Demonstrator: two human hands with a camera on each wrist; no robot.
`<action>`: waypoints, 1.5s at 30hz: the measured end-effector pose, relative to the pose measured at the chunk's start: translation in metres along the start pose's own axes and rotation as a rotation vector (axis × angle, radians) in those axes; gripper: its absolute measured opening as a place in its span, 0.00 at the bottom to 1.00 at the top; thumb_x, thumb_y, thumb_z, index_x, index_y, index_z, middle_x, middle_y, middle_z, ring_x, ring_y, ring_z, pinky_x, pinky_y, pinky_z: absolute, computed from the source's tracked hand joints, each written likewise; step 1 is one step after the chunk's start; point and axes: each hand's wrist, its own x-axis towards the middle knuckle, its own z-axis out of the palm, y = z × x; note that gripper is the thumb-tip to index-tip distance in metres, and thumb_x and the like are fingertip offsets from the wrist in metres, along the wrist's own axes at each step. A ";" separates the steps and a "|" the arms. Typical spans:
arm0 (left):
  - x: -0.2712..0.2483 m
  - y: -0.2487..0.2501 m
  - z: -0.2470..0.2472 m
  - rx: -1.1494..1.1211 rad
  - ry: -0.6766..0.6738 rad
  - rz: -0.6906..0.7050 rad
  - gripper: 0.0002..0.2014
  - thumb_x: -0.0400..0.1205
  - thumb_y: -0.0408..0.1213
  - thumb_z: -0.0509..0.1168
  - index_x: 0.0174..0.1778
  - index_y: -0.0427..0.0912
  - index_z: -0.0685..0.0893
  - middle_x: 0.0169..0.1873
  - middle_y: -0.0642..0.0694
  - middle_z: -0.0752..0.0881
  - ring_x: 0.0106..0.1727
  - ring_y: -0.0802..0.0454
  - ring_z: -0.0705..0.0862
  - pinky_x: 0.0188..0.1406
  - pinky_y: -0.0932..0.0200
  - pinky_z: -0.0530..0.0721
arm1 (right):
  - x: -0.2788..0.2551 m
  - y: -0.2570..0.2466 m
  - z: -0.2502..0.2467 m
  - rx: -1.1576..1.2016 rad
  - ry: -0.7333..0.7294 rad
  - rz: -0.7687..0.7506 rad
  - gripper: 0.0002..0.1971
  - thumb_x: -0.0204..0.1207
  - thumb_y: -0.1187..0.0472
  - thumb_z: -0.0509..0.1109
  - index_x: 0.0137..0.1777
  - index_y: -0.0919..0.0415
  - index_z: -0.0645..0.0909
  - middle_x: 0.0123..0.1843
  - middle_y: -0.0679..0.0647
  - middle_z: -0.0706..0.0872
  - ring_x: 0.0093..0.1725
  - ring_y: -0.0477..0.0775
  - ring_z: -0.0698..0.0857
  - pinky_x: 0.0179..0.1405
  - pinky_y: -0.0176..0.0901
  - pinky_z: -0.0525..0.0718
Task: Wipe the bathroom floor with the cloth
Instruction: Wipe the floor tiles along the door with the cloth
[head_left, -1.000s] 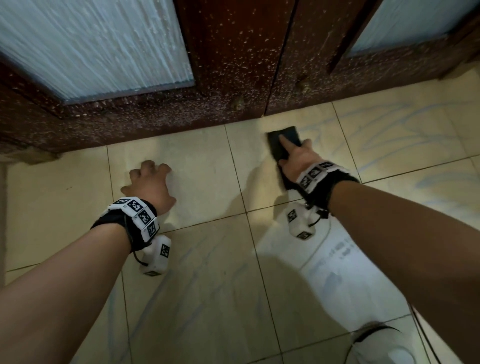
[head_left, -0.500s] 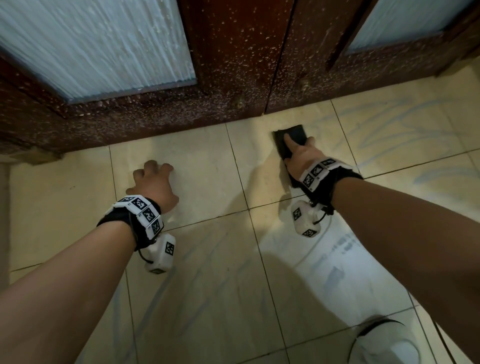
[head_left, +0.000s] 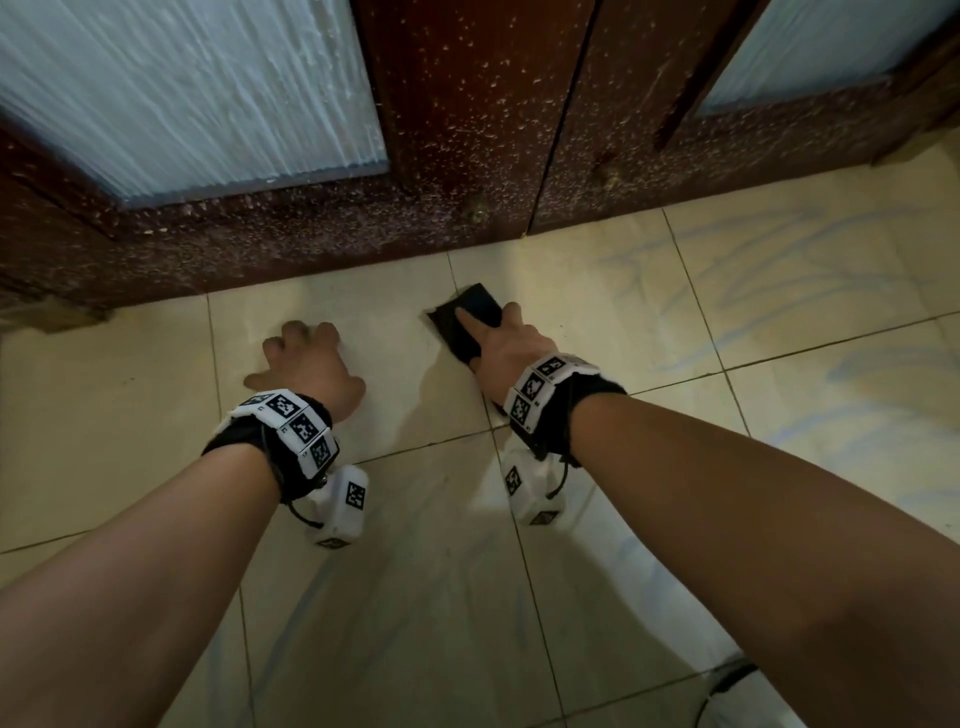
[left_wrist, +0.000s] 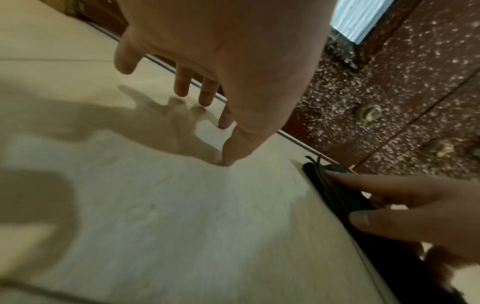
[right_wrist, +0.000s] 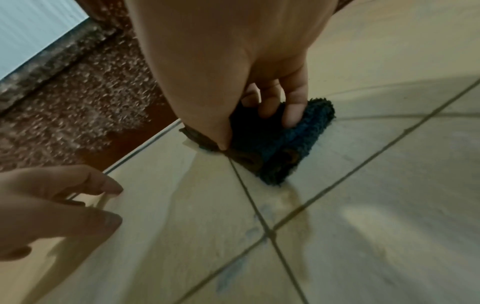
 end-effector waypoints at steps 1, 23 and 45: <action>0.000 0.005 0.001 -0.003 0.019 0.008 0.29 0.73 0.44 0.71 0.71 0.50 0.73 0.73 0.42 0.66 0.72 0.38 0.65 0.63 0.33 0.72 | 0.002 0.002 -0.001 0.024 -0.006 0.012 0.38 0.83 0.56 0.63 0.86 0.34 0.46 0.77 0.60 0.58 0.62 0.66 0.78 0.61 0.61 0.83; 0.029 0.076 -0.003 -0.085 0.015 0.134 0.37 0.73 0.47 0.76 0.79 0.57 0.69 0.81 0.47 0.59 0.79 0.39 0.57 0.67 0.29 0.73 | 0.016 0.170 -0.063 0.321 0.160 0.437 0.33 0.86 0.51 0.57 0.87 0.37 0.47 0.77 0.64 0.59 0.49 0.70 0.82 0.64 0.60 0.82; 0.027 0.078 0.005 -0.048 0.013 0.145 0.36 0.76 0.47 0.73 0.80 0.58 0.66 0.83 0.48 0.55 0.81 0.39 0.52 0.70 0.23 0.66 | 0.011 0.021 -0.029 0.089 0.026 0.143 0.40 0.81 0.62 0.60 0.86 0.35 0.44 0.78 0.59 0.57 0.69 0.65 0.71 0.64 0.59 0.78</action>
